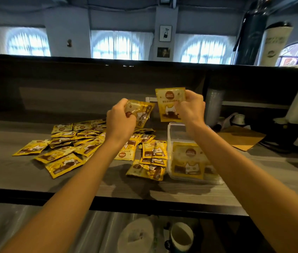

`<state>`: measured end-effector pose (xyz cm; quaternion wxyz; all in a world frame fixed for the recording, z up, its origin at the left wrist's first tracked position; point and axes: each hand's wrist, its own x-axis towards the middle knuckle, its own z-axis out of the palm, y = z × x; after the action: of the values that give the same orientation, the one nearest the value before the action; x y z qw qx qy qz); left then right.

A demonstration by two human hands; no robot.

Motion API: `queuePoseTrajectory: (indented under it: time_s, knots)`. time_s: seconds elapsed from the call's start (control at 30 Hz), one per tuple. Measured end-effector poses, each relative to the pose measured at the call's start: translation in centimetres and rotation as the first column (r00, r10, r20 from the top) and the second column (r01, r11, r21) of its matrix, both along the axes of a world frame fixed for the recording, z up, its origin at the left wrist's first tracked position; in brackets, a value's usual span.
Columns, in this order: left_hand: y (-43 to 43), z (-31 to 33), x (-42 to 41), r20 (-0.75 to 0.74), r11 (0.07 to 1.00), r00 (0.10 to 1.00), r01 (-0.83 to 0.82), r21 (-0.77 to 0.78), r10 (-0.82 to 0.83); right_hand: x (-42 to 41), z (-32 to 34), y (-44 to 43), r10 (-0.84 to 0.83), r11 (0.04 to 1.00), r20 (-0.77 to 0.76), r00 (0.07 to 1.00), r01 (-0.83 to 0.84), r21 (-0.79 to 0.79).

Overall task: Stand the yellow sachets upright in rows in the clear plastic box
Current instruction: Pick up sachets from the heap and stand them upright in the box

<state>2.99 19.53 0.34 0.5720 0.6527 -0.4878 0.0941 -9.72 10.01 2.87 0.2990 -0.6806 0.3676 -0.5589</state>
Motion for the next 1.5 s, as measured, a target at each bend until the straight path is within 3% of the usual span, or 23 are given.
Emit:
queuePoseTrajectory:
  time_s: [0.07,0.23,0.43,0.53,0.63,0.7,0.83,0.97,1.13,1.27,1.4,1.5]
  knots:
    - [-1.3,0.6,-1.5,0.054,0.997,0.996,0.076,0.024,-0.077,-1.9,0.4,-1.3,-0.002,0.993,0.1,0.995,-0.009,0.114]
    - [-4.6,1.1,-5.3,0.147,0.94,0.947,0.249,0.232,-0.287,-6.5,-0.7,-3.6,-0.085,0.978,0.051,0.995,0.074,0.195]
    - [-6.4,-0.1,-7.6,0.164,0.725,0.835,0.337,0.601,-0.524,-9.6,-2.3,-4.7,0.06,0.93,0.157,0.986,-0.112,0.349]
    - [-6.9,-0.8,-7.8,0.092,0.614,0.814,0.353,0.706,-0.574,-10.2,-2.8,-4.6,0.172,0.89,0.139,0.975,-0.214,0.401]
    - [-7.3,-0.7,-7.8,0.069,0.598,0.817,0.359,0.716,-0.573,-10.7,-3.3,-4.6,0.343,0.836,0.062,0.937,-0.334,0.436]
    - [-7.4,-0.5,-7.8,0.068,0.58,0.807,0.361,0.73,-0.587,-11.1,-3.4,-4.5,0.382,0.834,-0.033,0.924,-0.329,0.442]
    - [-7.4,-0.7,-7.4,0.034,0.583,0.803,0.402,0.706,-0.596,-11.6,-3.8,-4.3,0.364,0.874,-0.211,0.907,-0.255,0.413]
    - [-7.2,-1.1,-6.7,-0.02,0.639,0.811,0.475,0.605,-0.585,-11.6,-3.6,-4.4,0.369,0.912,-0.446,0.816,-0.225,0.343]
    - [-6.7,-0.9,-6.8,-0.02,0.584,0.776,0.492,0.646,-0.631,-11.4,-3.1,-4.2,0.302,0.952,-0.644,0.703,-0.191,0.239]
    - [-6.7,-0.5,-6.9,-0.019,0.551,0.751,0.501,0.667,-0.66,-11.9,-2.7,-3.7,0.338,0.941,-0.676,0.655,-0.237,0.241]
    - [-6.6,-0.9,-6.8,0.068,0.594,0.77,0.43,0.68,-0.635,-12.3,-3.2,-3.3,0.342,0.94,-0.665,0.664,-0.246,0.238]
    - [-6.3,-1.3,-6.8,0.033,0.612,0.788,0.451,0.649,-0.615,-12.4,-3.7,-3.1,0.327,0.945,-0.655,0.681,-0.235,0.227]
